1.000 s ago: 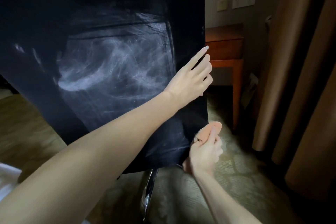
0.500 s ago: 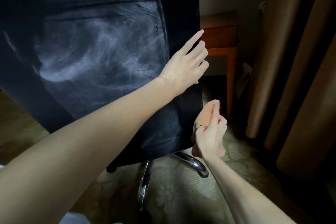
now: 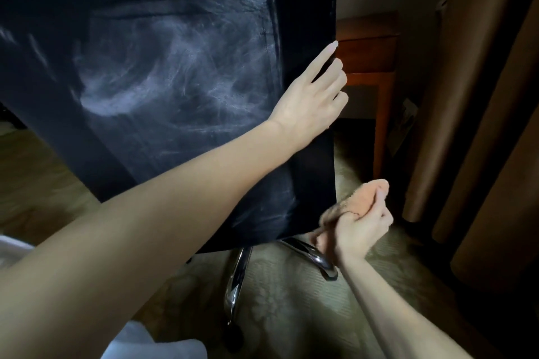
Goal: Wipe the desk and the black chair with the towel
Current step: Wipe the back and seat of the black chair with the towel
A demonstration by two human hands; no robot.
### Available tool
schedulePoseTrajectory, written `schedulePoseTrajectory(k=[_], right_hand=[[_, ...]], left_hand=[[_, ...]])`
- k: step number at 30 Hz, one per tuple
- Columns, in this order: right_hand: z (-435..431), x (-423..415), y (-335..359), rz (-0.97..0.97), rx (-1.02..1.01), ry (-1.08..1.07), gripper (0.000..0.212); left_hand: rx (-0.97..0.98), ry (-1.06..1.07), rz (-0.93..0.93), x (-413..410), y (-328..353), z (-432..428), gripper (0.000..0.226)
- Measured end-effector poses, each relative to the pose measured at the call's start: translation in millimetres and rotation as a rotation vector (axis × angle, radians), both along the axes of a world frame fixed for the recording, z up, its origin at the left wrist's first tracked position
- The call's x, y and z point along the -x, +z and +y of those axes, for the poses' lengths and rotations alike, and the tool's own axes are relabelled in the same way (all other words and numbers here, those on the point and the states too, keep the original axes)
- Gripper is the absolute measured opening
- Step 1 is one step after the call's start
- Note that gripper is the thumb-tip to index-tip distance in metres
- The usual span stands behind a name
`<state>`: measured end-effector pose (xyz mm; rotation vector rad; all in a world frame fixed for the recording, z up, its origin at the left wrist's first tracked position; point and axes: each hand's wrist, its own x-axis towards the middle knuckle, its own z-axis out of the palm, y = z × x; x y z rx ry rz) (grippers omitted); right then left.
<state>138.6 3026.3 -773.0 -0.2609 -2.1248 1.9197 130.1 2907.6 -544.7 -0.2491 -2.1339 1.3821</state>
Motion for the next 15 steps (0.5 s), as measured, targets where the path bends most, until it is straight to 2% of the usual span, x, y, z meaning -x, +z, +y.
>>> schedulePoseTrajectory(k=[4,10,12,15], right_hand=[[-12,13,-1,-0.049,-0.085,0.129,0.077],[-70,-53,12,-0.106,-0.168,0.187,0.069],[-76,-62,8,-0.082,-0.242,0.264,0.064],[-63,-59,7,-0.149,-0.103,0.463,0.075]], left_hand=[[-0.047,0.020,0.000,4,-2,-1,0.044],[-0.066,0.081,-0.023,13,-3,1,0.037],[-0.078,0.089,-0.039,15,-4,5,0.037],[-0.065,0.082,-0.021,12,-8,7,0.043]])
